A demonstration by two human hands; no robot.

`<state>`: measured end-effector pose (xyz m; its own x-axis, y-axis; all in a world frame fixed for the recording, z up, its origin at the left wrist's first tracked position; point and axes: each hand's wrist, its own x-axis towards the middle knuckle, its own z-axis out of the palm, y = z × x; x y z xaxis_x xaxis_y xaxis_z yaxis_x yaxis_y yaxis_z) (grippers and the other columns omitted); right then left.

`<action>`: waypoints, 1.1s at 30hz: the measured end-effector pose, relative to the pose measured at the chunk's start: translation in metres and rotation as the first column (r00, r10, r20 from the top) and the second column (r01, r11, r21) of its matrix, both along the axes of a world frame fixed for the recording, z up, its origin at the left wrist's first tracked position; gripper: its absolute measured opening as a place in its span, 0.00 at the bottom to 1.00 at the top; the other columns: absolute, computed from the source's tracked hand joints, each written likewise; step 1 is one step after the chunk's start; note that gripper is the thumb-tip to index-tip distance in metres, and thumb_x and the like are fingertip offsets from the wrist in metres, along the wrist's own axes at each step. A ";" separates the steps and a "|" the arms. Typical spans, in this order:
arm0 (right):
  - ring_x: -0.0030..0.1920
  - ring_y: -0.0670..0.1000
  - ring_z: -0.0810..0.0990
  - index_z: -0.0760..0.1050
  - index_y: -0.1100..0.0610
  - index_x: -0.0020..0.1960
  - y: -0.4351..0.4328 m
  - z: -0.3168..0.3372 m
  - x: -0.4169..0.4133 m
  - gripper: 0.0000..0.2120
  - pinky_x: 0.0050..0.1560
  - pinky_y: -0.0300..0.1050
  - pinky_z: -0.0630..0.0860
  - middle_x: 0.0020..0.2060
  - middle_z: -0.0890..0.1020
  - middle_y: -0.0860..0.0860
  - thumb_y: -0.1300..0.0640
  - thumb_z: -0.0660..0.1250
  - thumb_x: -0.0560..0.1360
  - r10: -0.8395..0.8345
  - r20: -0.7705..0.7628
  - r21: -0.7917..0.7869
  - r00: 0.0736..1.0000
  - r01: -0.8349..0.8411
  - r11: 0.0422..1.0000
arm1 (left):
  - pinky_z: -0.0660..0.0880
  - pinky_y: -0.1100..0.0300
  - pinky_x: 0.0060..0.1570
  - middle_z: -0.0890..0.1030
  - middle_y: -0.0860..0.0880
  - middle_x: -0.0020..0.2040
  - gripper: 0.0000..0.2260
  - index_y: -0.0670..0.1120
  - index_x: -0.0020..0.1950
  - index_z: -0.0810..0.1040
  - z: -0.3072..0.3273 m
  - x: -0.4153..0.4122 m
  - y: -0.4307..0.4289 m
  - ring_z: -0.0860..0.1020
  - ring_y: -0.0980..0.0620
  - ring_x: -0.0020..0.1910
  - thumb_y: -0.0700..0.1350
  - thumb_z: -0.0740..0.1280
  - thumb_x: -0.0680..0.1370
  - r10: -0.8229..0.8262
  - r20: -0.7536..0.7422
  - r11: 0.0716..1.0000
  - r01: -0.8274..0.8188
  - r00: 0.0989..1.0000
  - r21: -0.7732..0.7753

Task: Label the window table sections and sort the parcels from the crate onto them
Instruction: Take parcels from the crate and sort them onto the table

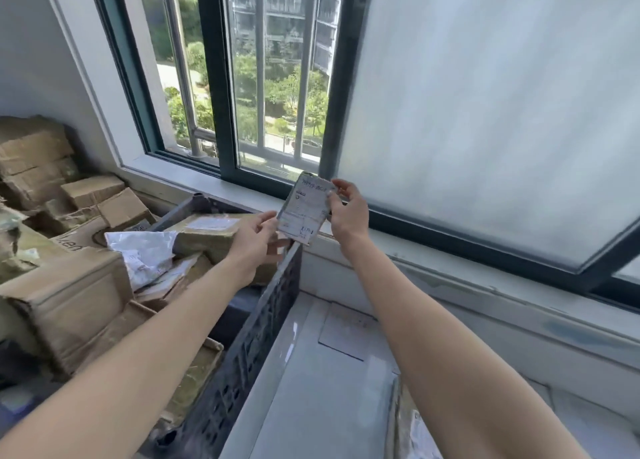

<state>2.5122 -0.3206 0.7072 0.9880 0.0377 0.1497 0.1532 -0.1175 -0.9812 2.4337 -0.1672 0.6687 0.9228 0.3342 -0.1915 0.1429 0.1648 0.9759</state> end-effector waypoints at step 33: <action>0.52 0.53 0.83 0.74 0.60 0.65 -0.278 -0.060 -0.083 0.13 0.43 0.41 0.83 0.58 0.80 0.55 0.65 0.63 0.81 -0.018 -0.232 -0.009 0.973 0.016 1.000 | 0.82 0.45 0.47 0.82 0.44 0.56 0.21 0.46 0.72 0.72 -0.037 -0.028 -0.237 0.82 0.45 0.53 0.37 0.67 0.79 -0.494 -0.106 0.866 0.500 0.863 0.028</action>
